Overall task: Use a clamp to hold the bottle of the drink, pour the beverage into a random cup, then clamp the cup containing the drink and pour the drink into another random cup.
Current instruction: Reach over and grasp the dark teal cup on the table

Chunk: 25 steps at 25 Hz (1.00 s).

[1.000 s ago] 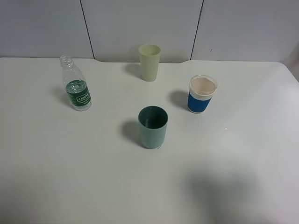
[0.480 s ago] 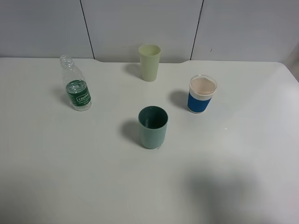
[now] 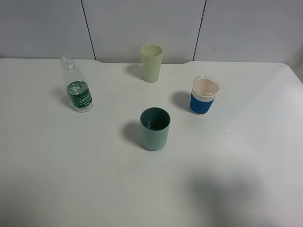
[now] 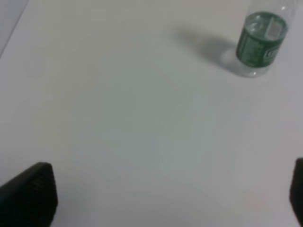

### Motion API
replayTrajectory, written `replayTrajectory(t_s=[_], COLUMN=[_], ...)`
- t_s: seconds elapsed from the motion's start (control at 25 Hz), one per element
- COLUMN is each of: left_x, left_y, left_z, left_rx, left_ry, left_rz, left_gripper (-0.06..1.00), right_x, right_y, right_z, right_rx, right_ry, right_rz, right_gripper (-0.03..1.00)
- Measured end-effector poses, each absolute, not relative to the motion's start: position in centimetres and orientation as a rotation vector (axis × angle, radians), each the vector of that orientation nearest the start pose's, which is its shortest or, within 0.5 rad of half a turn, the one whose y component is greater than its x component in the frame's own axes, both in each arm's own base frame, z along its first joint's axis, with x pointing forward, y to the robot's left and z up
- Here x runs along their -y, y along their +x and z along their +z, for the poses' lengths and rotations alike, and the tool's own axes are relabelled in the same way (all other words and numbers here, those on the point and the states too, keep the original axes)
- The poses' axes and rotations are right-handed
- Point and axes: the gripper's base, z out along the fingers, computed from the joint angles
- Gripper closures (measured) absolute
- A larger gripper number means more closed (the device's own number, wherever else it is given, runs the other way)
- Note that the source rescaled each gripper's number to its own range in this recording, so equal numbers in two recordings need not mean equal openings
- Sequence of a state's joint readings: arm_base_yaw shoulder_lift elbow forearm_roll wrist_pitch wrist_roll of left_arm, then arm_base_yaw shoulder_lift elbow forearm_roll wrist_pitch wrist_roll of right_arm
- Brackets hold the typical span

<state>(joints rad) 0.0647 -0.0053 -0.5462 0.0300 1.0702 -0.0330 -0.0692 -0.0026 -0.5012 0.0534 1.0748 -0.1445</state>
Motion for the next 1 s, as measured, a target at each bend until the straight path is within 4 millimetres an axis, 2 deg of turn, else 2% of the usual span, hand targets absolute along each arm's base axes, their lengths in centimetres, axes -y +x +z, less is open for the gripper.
replayTrajectory(t_s=[0.16,1.0], left_x=[-0.06,-0.05], left_y=[-0.71,-0.65], left_z=[27.97,27.91], left_rx=[-2.030,-2.030], left_ry=[-0.092,-0.084], left_rz=[0.041,0.044], left_gripper=[-0.06,-0.06], right_x=[-0.47,-0.47], right_y=[-0.58,-0.58], right_z=[27.66,27.66], right_rx=[-2.053,-2.053], right_ry=[-0.080,-0.080], right_rz=[-0.069,-0.069], right_gripper=[-0.03,-0.03])
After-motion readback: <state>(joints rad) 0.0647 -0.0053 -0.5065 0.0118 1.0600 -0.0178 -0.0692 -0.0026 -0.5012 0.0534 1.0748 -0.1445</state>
